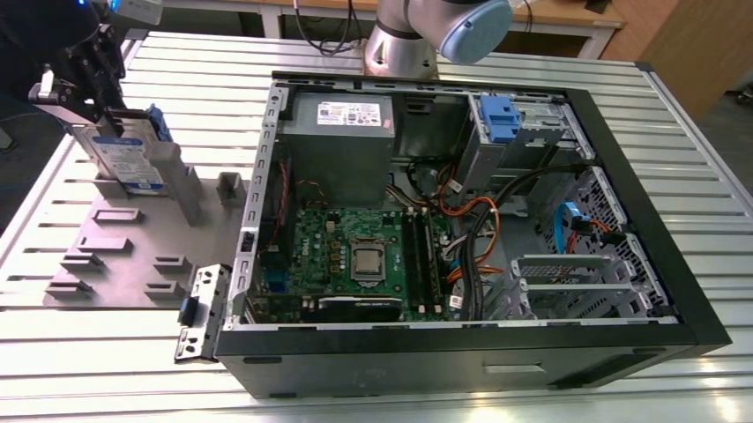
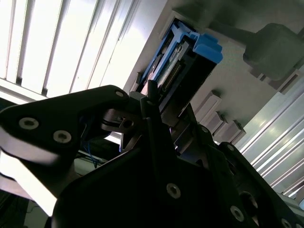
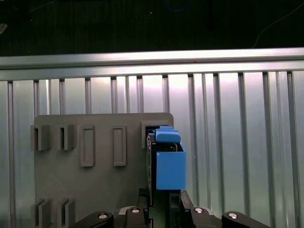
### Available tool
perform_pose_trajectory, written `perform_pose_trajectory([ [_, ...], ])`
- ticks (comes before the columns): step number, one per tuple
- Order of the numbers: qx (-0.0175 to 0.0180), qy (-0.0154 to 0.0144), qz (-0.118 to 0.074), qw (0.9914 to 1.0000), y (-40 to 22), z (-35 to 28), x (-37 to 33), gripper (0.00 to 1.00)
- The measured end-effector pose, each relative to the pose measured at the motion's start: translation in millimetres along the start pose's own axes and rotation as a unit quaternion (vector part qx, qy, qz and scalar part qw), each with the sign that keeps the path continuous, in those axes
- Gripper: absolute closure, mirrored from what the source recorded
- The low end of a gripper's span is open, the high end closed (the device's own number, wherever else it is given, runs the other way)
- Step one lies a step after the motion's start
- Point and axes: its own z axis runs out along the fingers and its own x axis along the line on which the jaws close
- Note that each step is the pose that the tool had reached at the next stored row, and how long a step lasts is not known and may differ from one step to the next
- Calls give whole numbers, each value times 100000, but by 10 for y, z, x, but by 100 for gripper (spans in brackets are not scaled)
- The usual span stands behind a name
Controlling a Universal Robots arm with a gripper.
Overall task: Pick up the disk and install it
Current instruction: 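Pick up the disk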
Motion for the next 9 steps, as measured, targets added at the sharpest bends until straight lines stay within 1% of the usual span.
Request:
perform_pose_trajectory([
  [9, -3, 0, 1, 100000, 1, 0, -11, 65],
])
